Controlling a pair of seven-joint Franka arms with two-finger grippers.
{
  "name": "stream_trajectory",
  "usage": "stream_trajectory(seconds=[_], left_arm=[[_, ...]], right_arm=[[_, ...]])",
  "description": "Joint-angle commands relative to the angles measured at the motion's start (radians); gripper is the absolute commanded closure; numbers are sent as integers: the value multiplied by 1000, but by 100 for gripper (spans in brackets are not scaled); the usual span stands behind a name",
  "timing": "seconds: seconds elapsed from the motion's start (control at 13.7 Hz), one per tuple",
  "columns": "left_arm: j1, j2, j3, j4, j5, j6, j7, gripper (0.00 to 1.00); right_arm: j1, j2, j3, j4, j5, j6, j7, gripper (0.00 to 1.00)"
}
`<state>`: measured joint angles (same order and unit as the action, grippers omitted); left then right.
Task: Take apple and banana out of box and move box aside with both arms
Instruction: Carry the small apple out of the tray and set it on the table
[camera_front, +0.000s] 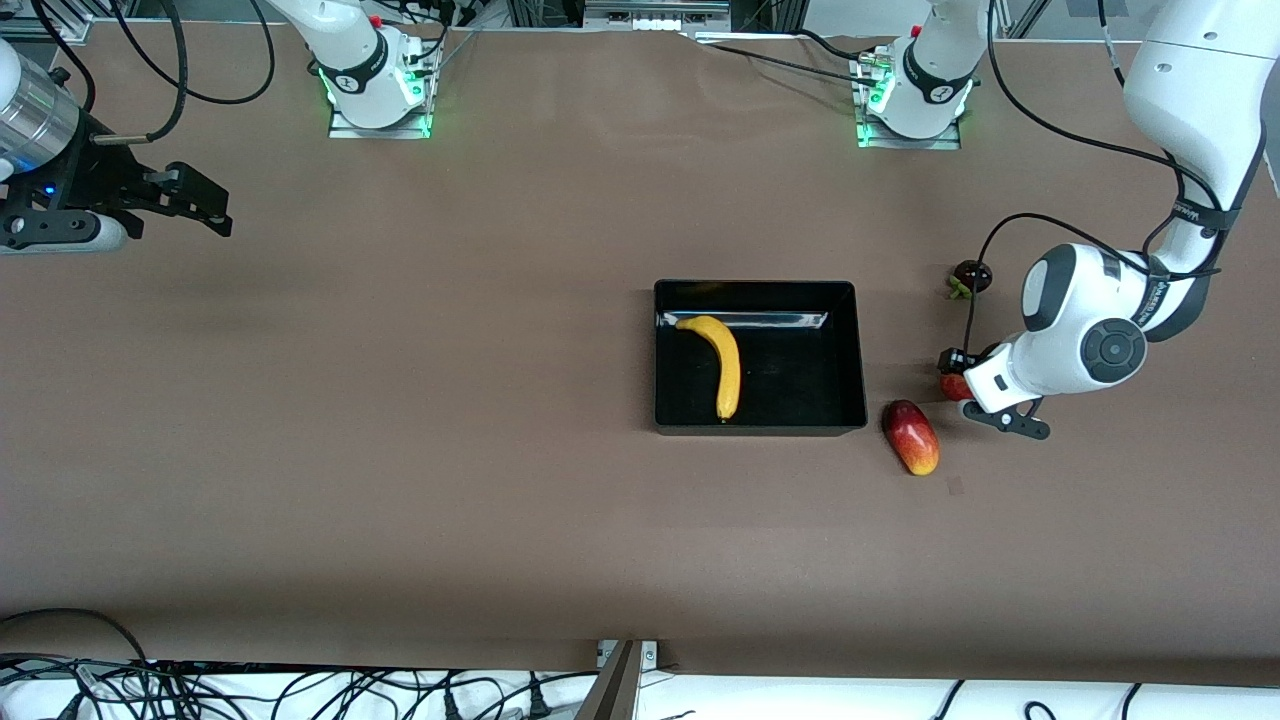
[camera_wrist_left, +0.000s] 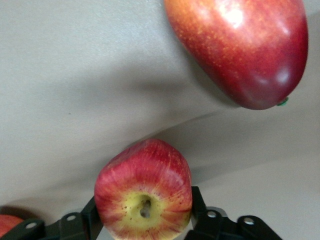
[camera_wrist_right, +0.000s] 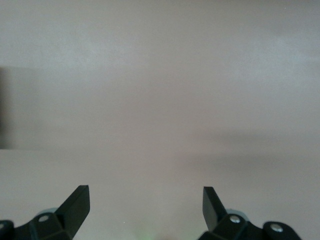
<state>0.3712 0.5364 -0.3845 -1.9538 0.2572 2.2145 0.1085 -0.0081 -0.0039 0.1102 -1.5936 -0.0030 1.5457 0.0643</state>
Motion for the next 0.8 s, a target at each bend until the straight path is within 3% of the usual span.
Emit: stream_trajectory(seconds=[0.0, 0.22, 0.51, 0.73], left_arm=[[9, -27, -10, -8, 19, -1, 17, 0], [3, -93, -31, 7, 10, -64, 7, 0], [5, -151, -193, 129, -1, -240, -18, 0], [-55, -141, -251, 202, -102, -283, -180, 0]], right_arm=[[-9, 7, 8, 18, -5, -12, 8, 0], [-9, 7, 8, 18, -5, -12, 8, 0], [-9, 7, 8, 18, -5, -12, 8, 0], [-9, 7, 8, 18, -5, -12, 8, 0]])
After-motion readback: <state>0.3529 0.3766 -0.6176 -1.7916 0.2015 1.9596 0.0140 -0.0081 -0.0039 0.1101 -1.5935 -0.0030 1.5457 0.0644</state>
